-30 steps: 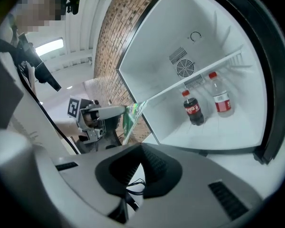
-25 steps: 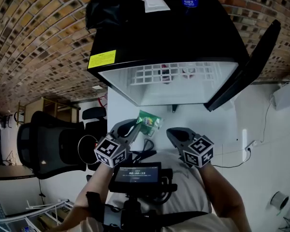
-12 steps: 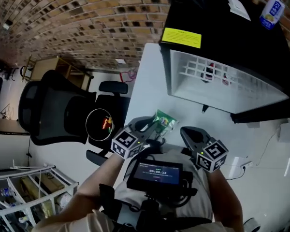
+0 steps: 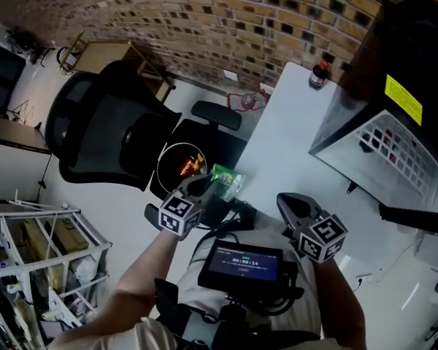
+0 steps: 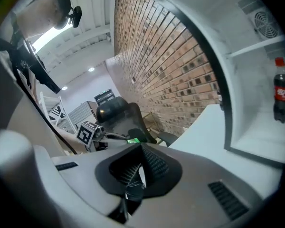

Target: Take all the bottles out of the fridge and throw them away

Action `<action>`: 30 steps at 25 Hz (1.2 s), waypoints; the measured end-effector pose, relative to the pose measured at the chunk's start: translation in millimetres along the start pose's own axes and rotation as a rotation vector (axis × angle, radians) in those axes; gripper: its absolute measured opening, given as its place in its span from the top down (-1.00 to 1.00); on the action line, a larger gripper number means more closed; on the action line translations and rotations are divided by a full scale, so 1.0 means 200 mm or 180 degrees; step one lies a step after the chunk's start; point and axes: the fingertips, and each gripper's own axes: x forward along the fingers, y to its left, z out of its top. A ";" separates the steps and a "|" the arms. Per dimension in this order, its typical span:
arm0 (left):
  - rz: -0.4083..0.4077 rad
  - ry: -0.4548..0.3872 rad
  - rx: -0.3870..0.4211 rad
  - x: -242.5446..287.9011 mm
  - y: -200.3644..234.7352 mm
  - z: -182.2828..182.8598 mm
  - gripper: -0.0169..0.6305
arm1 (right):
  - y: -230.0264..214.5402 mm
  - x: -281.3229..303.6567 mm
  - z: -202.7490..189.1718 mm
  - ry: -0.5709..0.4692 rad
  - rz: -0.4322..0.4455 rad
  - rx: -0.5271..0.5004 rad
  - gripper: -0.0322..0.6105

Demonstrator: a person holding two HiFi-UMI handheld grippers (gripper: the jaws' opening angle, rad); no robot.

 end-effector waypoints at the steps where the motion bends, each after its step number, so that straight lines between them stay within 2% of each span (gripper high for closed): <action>1: 0.0091 0.0001 -0.0040 -0.05 0.07 -0.03 0.75 | 0.02 0.06 0.01 0.0024 0.0050 -0.0023 0.89; 9: 0.0750 0.0103 -0.0368 -0.27 0.52 -0.32 0.75 | 0.26 0.50 0.06 0.0246 0.0494 -0.0197 0.89; 14: 0.1344 0.0361 -0.0755 -0.30 0.84 -0.54 0.75 | 0.33 0.60 0.06 0.0349 0.0497 -0.0190 0.89; 17: 0.1574 0.0497 -0.0872 -0.25 0.99 -0.61 0.75 | 0.30 0.56 0.03 0.0408 0.0377 -0.0175 0.89; 21: 0.1628 0.0730 -0.0727 -0.14 1.08 -0.67 0.67 | 0.20 0.46 0.03 0.0340 0.0095 -0.0120 0.89; 23: 0.1601 0.0783 -0.0696 -0.11 1.07 -0.68 0.53 | 0.16 0.40 0.04 0.0286 -0.0033 -0.0062 0.89; 30: 0.1548 0.0803 -0.0857 -0.15 1.01 -0.75 0.49 | 0.11 0.29 0.03 0.0137 -0.0230 0.0028 0.89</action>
